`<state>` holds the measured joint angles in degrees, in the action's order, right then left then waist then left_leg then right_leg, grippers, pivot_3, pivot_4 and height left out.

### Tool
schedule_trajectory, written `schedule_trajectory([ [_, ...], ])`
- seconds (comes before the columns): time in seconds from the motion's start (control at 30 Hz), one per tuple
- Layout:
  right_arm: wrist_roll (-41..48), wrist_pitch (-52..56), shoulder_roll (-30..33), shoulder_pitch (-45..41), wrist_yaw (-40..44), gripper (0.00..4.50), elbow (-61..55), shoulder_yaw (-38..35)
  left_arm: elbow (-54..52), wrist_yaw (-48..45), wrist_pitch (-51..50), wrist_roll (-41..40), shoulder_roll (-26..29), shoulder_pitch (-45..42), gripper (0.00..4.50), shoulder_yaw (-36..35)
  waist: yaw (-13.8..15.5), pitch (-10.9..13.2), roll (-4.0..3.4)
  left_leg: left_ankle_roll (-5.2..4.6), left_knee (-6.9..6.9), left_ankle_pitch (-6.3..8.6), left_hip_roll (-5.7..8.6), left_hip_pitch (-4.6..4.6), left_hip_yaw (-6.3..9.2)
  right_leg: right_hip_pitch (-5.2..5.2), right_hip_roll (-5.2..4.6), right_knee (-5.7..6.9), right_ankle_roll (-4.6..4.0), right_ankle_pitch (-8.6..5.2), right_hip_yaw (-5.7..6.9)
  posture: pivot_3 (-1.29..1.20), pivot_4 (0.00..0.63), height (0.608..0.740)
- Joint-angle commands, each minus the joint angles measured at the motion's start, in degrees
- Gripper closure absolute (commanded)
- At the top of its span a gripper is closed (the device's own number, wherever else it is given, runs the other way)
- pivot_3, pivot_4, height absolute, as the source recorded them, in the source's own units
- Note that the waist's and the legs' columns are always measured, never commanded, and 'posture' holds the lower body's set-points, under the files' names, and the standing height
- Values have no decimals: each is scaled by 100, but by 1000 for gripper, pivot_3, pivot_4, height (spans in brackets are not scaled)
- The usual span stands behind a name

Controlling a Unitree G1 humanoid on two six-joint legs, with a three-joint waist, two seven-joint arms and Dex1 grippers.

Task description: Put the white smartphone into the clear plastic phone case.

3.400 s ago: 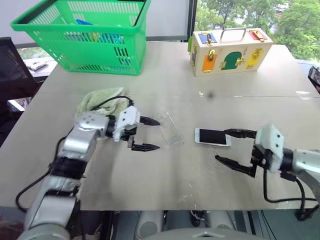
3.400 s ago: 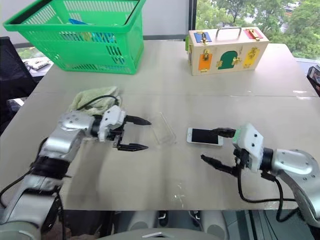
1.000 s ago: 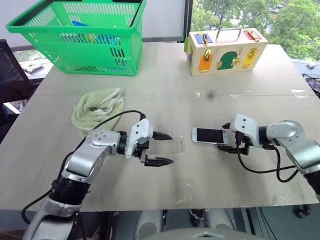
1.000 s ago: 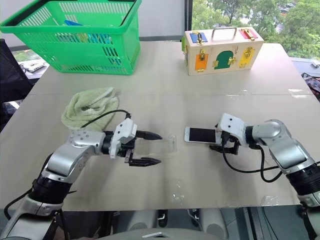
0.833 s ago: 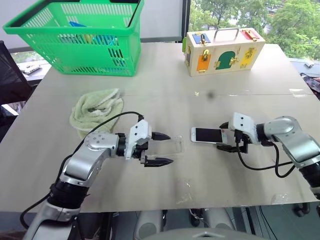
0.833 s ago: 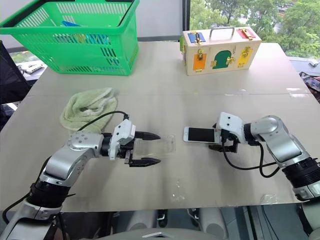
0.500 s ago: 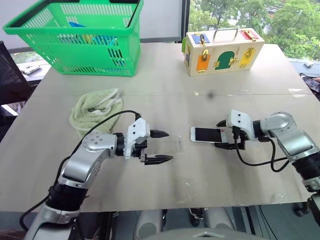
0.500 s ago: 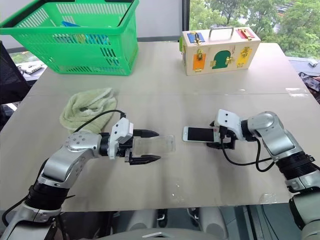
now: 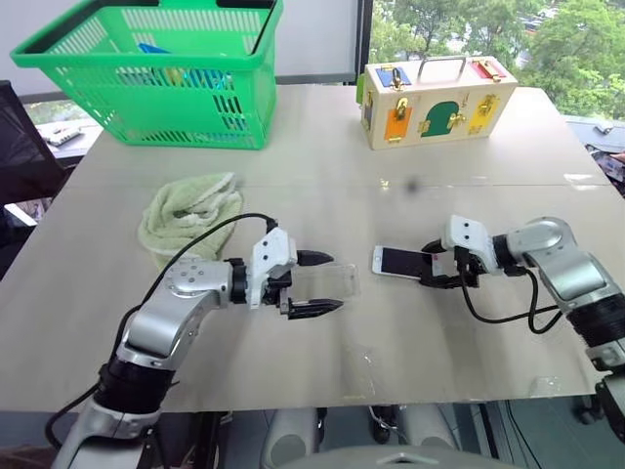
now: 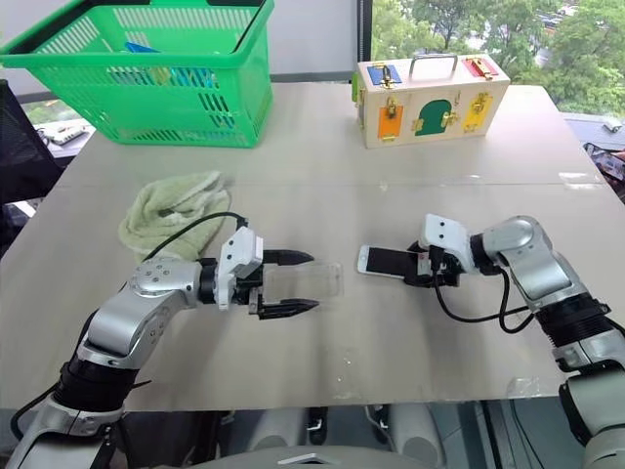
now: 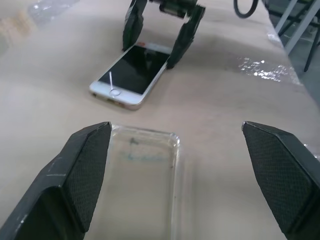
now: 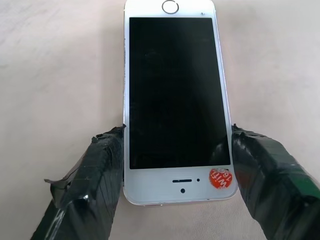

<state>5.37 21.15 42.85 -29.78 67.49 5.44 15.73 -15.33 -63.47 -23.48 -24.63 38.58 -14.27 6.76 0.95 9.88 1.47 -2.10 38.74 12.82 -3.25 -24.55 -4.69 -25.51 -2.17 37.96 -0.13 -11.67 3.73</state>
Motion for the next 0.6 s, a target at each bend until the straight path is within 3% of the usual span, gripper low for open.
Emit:
schedule_trajectory([
  [0.03, 230, 1386, 216, 562, -609, 1708, -1021, -671, -276, 134, -27, -109, 15, 94, 157, -192, 16, 0, -1, 0, 0, 0, 0, -3, 1, -1, -2, 0, 0, 0, 1, 0, 150, 740],
  [0.27, 492, 4708, -70, 1666, -2259, 1722, -4040, -1690, -301, 292, 24, -79, -47, 191, 157, -148, 41, 1, -5, 2, -6, 1, 1, -19, 5, -10, -12, -11, 1, -2, 0, 0, 150, 740],
  [0.47, 258, 6750, -976, 1538, -3602, 1722, -5299, -1780, -122, 286, 16, -11, -99, -74, 157, -43, -23, 1, -6, 2, -7, 1, 0, -10, 19, -10, -10, -3, -1, -1, 4, 0, 150, 740],
  [0.53, 123, 7064, -1227, 1538, -4076, 703, -5528, -1693, -12, 244, 40, 58, -65, -181, 157, 17, -20, 1, -8, 3, -7, 1, 0, -11, 24, -10, -8, -2, -1, -1, 7, 0, 150, 740],
  [0.6, 67, 7135, -1572, 1645, -4433, 75, -5639, -1697, 84, 219, 44, 88, -69, -285, 157, 46, -20, 0, -9, 3, -8, 1, 2, -13, 26, -10, -8, -4, -2, -2, 10, 0, 150, 740],
])
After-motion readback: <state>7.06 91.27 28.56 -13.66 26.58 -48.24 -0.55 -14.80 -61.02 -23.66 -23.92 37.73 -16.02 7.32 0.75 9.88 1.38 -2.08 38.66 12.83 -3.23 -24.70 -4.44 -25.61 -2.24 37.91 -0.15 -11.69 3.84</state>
